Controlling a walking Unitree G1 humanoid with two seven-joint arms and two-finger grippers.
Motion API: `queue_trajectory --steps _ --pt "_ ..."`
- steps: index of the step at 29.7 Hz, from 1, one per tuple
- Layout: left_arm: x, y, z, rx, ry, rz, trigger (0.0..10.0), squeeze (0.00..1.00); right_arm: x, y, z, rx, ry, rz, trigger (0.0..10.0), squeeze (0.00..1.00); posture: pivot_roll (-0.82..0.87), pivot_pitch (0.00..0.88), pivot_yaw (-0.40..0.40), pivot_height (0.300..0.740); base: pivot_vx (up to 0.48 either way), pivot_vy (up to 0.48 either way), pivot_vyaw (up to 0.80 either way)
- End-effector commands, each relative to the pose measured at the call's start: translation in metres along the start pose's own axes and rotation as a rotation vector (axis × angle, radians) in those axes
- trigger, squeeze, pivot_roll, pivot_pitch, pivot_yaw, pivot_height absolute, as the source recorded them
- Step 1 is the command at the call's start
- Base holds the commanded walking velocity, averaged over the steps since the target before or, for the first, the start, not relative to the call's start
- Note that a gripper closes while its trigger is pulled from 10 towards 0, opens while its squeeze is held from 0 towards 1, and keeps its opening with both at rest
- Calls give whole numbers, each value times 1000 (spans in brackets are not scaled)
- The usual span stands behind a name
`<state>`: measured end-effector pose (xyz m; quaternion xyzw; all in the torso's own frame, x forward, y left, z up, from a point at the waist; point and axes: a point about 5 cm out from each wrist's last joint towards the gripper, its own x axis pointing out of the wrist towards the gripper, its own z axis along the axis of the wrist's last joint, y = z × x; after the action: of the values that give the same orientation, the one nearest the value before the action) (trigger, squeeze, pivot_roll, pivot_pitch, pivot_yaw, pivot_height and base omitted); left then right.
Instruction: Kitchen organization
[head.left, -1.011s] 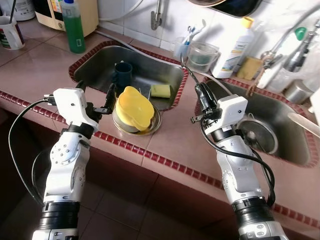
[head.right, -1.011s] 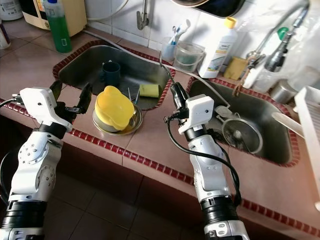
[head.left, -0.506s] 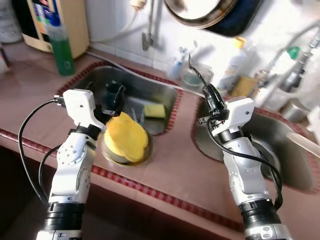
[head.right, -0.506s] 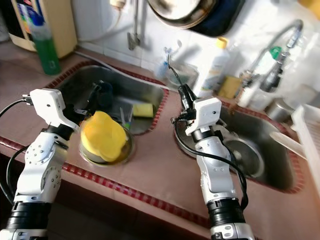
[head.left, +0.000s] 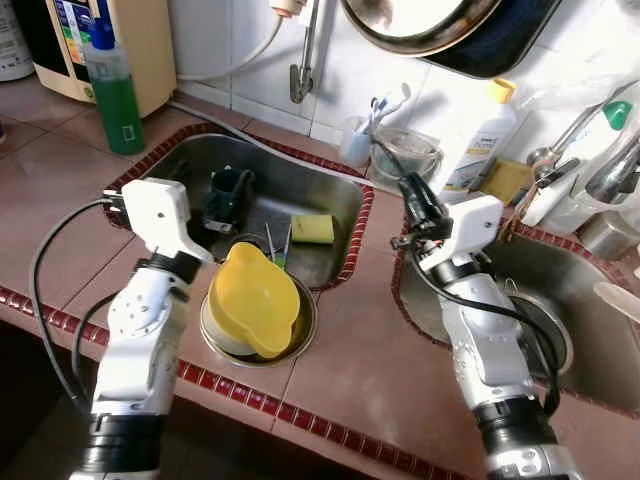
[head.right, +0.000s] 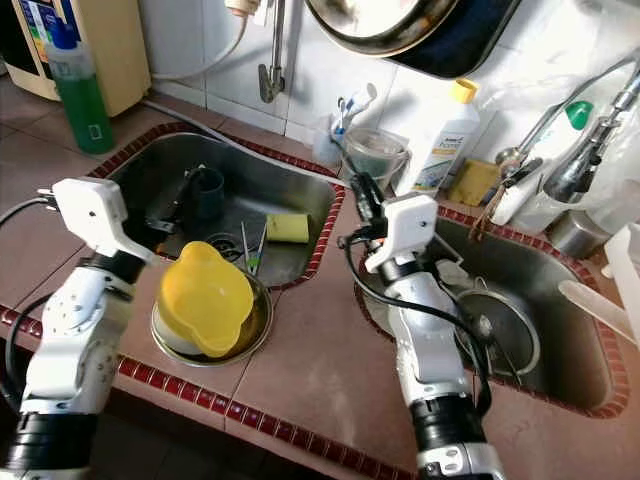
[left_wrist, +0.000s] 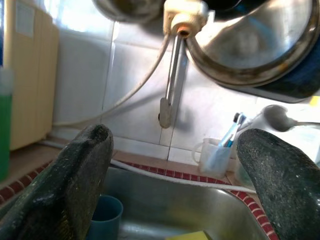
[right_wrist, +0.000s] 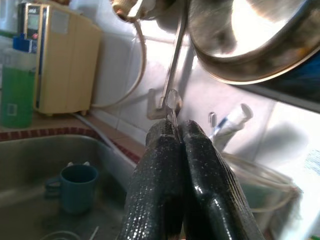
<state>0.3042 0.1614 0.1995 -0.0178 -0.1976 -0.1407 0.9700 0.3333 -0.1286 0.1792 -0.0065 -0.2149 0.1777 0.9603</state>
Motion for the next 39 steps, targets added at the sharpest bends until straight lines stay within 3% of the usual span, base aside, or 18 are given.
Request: queue_trajectory --steps 1,19,26,35,39 --pt "1 -11 2 11 -2 -53 10000 0 0 -9 -1 1 17 -22 10000 0 -89 68 -156 740 0 0 0" --pt "-20 -53 10 -18 35 -276 10000 0 6 -35 -17 -8 132 -29 10000 0 -77 87 -155 740 0 0 0" --pt "-27 -60 12 -42 52 -304 10000 0 11 -28 -22 40 151 47 10000 0 -72 91 -157 740 0 0 0" --pt "-38 -77 19 -74 70 -388 10000 0 14 -4 -27 102 173 256 10000 0 -66 101 -161 740 0 0 0" --pt "-42 -83 21 -84 78 -417 10000 0 14 -1 -27 139 181 305 10000 0 -65 99 -160 740 0 0 0"
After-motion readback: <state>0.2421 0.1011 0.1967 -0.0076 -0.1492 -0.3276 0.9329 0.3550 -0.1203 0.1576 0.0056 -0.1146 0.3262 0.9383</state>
